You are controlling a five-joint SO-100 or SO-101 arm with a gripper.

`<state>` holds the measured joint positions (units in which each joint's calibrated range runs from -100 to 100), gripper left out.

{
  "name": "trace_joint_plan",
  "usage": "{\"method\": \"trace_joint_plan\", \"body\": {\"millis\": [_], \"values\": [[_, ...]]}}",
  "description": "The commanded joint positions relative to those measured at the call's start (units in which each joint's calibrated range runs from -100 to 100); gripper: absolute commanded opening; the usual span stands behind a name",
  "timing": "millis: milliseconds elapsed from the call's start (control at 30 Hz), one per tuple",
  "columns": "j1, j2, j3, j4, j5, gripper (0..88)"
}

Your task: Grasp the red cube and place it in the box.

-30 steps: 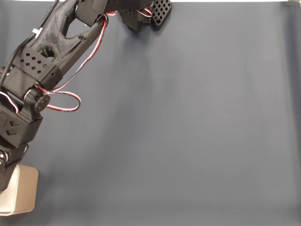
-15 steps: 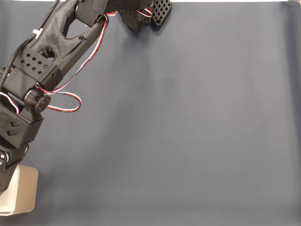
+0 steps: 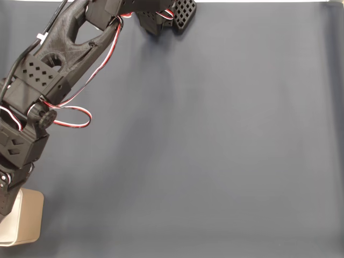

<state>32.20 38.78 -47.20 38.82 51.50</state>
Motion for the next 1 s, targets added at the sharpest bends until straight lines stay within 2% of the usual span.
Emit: {"method": "trace_joint_plan", "body": {"millis": [0,67,133,233,333,533,967], "values": [[0.83,-4.55,-0.7,-1.04,0.15,0.0],[0.9,-4.55,-0.7,-0.95,0.15,3.0],[0.97,-4.55,-0.7,-1.04,-0.05,16.2],[1.04,-4.55,-0.7,-1.2,-0.44,29.0],[1.04,-4.55,-0.7,-1.61,-0.68,34.6],[1.04,-4.55,-0.7,-2.59,-0.88,39.0],[0.83,-4.37,-0.52,-3.74,-1.03,40.4]]}}
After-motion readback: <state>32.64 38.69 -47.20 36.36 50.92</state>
